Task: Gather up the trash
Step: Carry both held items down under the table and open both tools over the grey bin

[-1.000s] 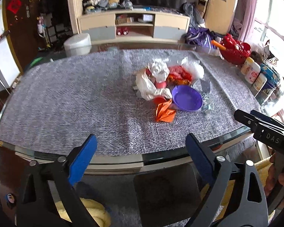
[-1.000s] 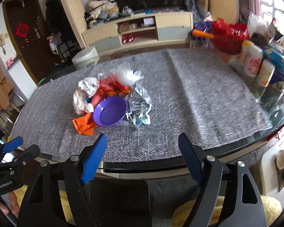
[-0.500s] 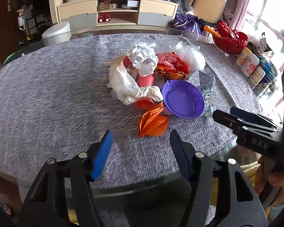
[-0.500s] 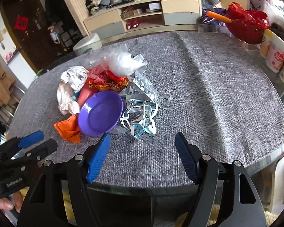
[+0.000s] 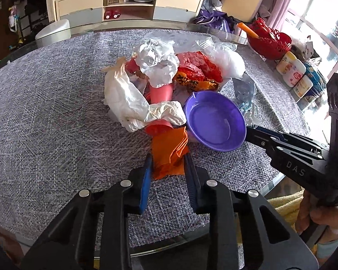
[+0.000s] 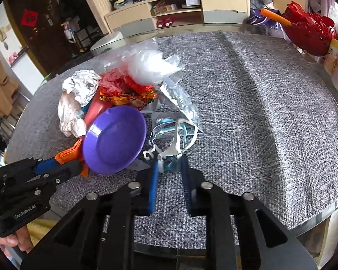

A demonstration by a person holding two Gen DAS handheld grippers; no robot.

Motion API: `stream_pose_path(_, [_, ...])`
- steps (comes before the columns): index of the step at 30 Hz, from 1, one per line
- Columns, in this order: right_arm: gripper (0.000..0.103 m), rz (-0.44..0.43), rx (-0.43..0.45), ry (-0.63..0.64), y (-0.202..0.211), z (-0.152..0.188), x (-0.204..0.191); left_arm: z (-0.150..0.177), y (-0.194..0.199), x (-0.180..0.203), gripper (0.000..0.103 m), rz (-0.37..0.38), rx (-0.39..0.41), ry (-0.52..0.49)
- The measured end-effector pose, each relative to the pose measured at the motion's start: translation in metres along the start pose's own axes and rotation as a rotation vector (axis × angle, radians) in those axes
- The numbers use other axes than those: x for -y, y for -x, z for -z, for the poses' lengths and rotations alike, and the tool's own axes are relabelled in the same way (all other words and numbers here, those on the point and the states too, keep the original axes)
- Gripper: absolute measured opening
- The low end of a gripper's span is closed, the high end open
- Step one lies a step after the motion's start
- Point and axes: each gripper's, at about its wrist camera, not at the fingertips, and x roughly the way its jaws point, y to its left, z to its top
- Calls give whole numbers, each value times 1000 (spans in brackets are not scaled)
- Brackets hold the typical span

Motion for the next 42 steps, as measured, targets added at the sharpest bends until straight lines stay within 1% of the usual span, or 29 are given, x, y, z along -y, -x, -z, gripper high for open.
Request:
stream_pose_path(1, [17,4,4,6,2,1,-1,1,1,-1,20,1,1,2])
stream_pose_path(3, [16,4,8,9,5,2,-3,3,6,-2,18,0,7,5])
stream_pose_path(4, [16,8,13,9,9,3,-2,3,8,-2,14,-5,10,4])
stream_pose_path(5, [16,10,18,9,11,4,-2,4,10,-1,7,-8,13,3])
stream_pose_path(11, [15,20,53,2,36,9,0,15,34,5,8,-30,42,-8])
stream_pose_path(15, [15,11,72,10,55,18,-3,26,59,13,8,-34,75,-12])
stream_pose_path(18, [15,3,77,24,69,30,-9,38,77,17,8,-29,91,-13])
stream_pose_path(22, [15,-17,67,33,83,52,-17,60,93,24,8,-22,91,-13])
stream_pose_path(25, [15,-21,50,42,88,69,-21,82,98,25,8,-4,72,6])
stream_pose_path(28, [16,-23,17,48,87,93,-26,102,99,27,8,-7,51,8])
stream_pose_path(31, [16,-37,-38,38,78,115,-28,124,95,29,8,-10,15,4])
stream_pose_path(34, [16,-47,-93,31,65,134,-30,145,84,30,8,3,-34,8])
stream_pose_path(37, [16,-65,-143,20,48,149,-33,164,71,29,8,20,-83,33])
stream_pose_path(42, [16,-89,-207,8,28,165,-35,192,50,29,8,31,-162,46])
